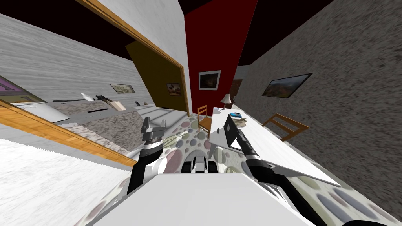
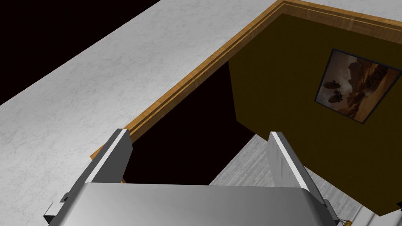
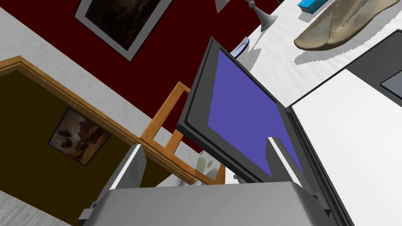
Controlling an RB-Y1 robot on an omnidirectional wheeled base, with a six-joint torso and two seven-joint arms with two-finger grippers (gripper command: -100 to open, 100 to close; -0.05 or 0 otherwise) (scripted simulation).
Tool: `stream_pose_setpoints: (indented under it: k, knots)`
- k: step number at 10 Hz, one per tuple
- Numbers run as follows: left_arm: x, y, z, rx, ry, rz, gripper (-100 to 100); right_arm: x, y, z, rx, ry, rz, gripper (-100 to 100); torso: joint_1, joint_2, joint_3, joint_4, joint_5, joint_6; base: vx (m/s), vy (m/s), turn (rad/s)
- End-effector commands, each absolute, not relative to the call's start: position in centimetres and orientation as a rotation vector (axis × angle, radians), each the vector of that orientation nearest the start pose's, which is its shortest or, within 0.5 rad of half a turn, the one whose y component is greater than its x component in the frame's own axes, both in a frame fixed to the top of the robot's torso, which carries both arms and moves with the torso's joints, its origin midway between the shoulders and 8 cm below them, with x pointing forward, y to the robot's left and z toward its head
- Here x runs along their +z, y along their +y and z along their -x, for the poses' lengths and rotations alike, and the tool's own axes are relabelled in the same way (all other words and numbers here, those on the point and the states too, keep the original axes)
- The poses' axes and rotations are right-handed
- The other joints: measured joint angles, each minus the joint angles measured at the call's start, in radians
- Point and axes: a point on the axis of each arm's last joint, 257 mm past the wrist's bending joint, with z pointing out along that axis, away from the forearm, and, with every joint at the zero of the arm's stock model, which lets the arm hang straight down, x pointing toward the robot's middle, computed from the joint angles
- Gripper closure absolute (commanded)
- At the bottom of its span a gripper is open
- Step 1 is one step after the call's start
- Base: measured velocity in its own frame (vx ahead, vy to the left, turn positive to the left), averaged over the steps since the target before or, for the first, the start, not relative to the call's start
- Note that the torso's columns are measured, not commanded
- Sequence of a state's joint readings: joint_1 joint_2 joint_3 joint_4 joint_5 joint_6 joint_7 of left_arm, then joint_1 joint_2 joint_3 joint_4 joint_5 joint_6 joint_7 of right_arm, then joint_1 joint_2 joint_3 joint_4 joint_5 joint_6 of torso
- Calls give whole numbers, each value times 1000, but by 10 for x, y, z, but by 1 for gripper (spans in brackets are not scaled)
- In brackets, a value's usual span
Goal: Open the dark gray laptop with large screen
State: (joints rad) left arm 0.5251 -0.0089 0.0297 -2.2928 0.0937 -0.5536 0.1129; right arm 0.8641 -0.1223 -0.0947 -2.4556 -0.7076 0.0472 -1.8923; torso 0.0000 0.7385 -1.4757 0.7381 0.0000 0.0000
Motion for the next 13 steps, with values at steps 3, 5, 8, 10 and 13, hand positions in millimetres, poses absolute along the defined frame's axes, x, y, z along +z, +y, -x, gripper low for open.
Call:
stream_pose_setpoints:
  k: [3, 5, 8, 10, 13]
  knots:
    - [33, 302, -326, -1434, 479, 718, 0, -138, -357, -309, -1836, 1112, 1580, -100, 0, -1, 0, 0, 0, 0, 22, 13, 24]
    - [33, 302, -326, -1434, 479, 718, 0, -140, -361, -306, -1818, 1185, 1523, -100, -1, 0, 0, 0, 0, 0, 10, 3, 11]
    - [33, 302, -326, -1435, 479, 718, 0, -169, -324, -337, -1772, 982, 1739, -100, -2, 8, 6, 0, -4, -5, -160, -55, 247]
    - [33, 302, -326, -1434, 479, 718, 0, -191, -326, -342, -1810, 893, 1879, -100, 3, -5, -2, -2, -1, -2, -88, -31, 168]
    - [33, 302, -326, -1434, 479, 718, 0, -218, -331, -338, -1822, 847, 2004, -100, 2, -6, -4, -2, 1, 0, 22, 14, -14]
